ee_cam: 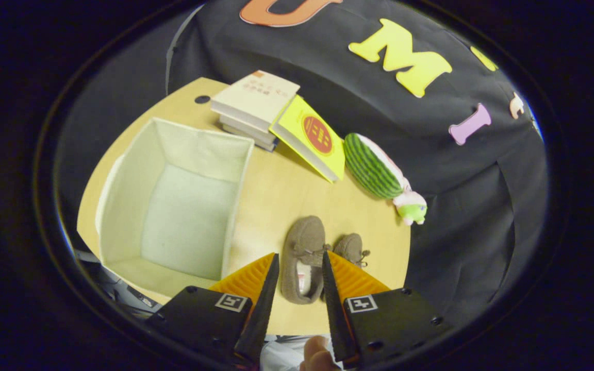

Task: Open the storage box then place both shoes into the box .Put the left shoe in first, then the right shoe, with the right side of both shoes facing outward in a uniform manner.

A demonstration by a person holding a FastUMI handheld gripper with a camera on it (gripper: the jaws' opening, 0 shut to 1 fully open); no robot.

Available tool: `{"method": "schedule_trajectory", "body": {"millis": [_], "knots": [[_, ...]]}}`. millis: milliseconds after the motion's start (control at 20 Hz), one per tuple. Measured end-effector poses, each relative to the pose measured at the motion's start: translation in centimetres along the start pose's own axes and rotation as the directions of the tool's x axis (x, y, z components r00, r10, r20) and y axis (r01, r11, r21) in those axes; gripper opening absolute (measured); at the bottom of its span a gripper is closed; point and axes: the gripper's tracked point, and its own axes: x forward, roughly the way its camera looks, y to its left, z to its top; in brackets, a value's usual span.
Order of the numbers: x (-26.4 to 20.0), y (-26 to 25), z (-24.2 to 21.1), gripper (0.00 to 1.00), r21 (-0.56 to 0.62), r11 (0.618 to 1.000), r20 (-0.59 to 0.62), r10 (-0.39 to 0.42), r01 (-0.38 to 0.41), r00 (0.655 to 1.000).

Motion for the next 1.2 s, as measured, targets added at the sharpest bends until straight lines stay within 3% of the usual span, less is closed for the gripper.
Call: {"method": "schedule_trajectory", "body": {"millis": [600, 900, 1200], "knots": [[11.2, -5.3, -8.2, 0.56, 0.162, 0.980, -0.174, 0.148, -0.120, 0.974], [16.5, -3.1, -11.3, 0.56, 0.288, 0.923, -0.219, 0.322, -0.254, 0.921], [18.9, -2.7, -12.4, 0.51, 0.286, 0.905, -0.203, 0.380, -0.316, 0.903]]}}
